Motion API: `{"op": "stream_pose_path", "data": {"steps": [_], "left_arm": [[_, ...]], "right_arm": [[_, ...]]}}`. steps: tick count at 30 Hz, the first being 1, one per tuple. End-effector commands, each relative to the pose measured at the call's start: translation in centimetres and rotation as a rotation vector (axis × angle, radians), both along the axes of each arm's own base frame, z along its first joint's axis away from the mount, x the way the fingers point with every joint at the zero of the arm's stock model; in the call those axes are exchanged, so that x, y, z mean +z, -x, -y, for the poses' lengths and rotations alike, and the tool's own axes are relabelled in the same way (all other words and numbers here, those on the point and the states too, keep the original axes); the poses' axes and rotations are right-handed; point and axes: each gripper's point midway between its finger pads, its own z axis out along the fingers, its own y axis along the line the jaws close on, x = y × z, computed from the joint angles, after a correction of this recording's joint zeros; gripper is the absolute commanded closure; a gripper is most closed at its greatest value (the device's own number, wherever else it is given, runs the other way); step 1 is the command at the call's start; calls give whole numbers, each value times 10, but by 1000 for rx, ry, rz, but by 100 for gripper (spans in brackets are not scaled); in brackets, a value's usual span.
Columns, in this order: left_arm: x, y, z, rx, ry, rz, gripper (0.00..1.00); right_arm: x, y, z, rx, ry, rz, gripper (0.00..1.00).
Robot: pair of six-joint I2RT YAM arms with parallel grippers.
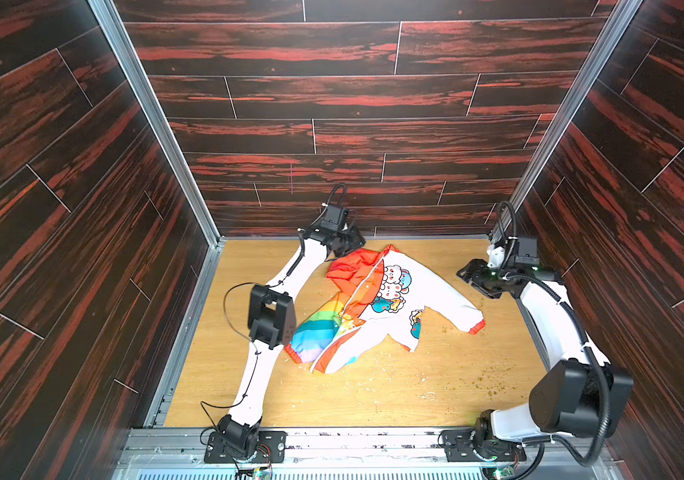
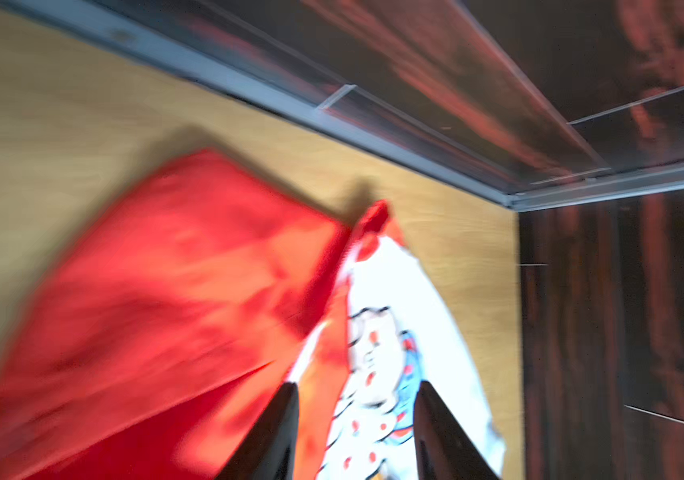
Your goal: Zip up the jacket
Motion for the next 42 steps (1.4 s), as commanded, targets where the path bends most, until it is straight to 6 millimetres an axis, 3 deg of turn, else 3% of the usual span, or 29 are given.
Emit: {"op": "stream_pose_path", "data": {"steps": [1, 5, 7, 10, 14, 22, 28, 30, 33, 35, 42], "left_arm": [[66, 30, -35, 23, -57, 100, 52], [34, 76, -57, 39, -83, 34, 52], [14, 100, -71, 66, -61, -6, 52], [-13, 136, -96, 135, 2, -71, 52], [-38, 180, -106, 155, 73, -119, 52], [-59, 240, -120, 167, 121, -148, 52], [-59, 251, -124, 168, 124, -146, 52], [-58, 251, -124, 169, 125, -143, 52], [-54, 247, -123, 170, 129, -136, 52], [-52, 243, -121, 169, 133, -133, 52], [-42, 228, -113, 148, 139, -123, 52]], "right_arm": [[16, 16, -55, 161, 39, 37, 43], [-20, 46, -140, 385, 148, -21, 45], [-38, 58, -170, 457, 202, -40, 42], [-65, 68, -200, 537, 276, -67, 39], [-97, 73, -222, 621, 360, -98, 38], [-144, 63, -225, 656, 479, -163, 38], [-158, 53, -222, 647, 559, -177, 37], [-157, 49, -221, 634, 569, -166, 52], [-146, 46, -217, 596, 577, -140, 85], [-134, 46, -213, 570, 571, -110, 98], [-80, 60, -186, 468, 545, 4, 100]]}}
